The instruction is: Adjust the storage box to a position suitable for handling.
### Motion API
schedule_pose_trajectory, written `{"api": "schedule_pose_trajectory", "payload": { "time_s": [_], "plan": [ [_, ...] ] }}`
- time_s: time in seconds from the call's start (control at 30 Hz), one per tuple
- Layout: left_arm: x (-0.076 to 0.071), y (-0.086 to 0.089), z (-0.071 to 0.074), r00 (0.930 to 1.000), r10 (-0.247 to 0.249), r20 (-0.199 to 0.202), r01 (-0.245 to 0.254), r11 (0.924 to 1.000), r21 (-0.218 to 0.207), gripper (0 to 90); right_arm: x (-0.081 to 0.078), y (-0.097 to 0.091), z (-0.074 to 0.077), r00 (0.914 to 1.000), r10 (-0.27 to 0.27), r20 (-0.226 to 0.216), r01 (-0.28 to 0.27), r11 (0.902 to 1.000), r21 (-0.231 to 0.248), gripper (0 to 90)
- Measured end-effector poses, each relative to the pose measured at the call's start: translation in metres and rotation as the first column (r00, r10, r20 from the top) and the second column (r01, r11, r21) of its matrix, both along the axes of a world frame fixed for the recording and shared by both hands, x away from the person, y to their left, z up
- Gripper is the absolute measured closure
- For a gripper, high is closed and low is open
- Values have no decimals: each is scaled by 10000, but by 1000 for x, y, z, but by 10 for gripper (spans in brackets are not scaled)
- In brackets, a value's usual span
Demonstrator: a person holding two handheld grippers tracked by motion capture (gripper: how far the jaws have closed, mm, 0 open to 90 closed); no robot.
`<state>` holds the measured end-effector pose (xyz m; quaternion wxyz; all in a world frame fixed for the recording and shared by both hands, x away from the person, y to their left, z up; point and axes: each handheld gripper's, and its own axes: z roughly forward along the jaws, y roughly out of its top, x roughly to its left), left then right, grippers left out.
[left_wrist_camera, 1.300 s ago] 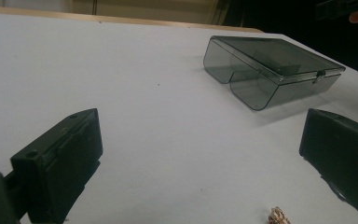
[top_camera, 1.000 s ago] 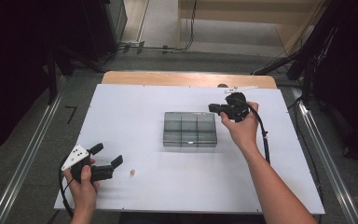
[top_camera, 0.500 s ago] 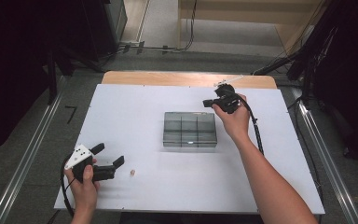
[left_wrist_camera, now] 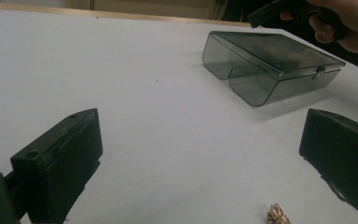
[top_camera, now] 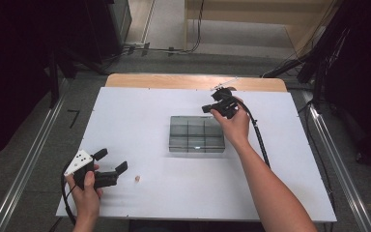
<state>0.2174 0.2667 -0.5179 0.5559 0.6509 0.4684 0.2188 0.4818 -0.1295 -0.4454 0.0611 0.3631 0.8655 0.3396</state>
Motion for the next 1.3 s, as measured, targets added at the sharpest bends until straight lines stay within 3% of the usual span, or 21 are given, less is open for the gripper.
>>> {"api": "schedule_pose_trajectory", "payload": {
  "time_s": [0.2,0.47,0.67,0.93,1.3],
  "plan": [
    [-2,1,0,10000,-5,38,5,10000,-41,0,0,1,-1,9990,84,-444,-90,9999,-130,884],
    [-1,-1,0,10000,22,4,-22,10000,18,0,0,2,1,9984,104,-549,-113,9998,-169,884],
    [-2,-1,0,10000,-10,37,10,10000,-32,0,8,5,-8,9966,-53,-819,24,9994,-357,884],
    [-2,-1,0,9999,-97,60,97,9999,49,0,12,10,-16,9937,-144,-1109,127,9998,-158,884],
    [-2,-1,0,9999,-147,43,147,9999,12,0,7,20,-18,9896,190,-1426,-227,9995,-238,885]
  ]
}}
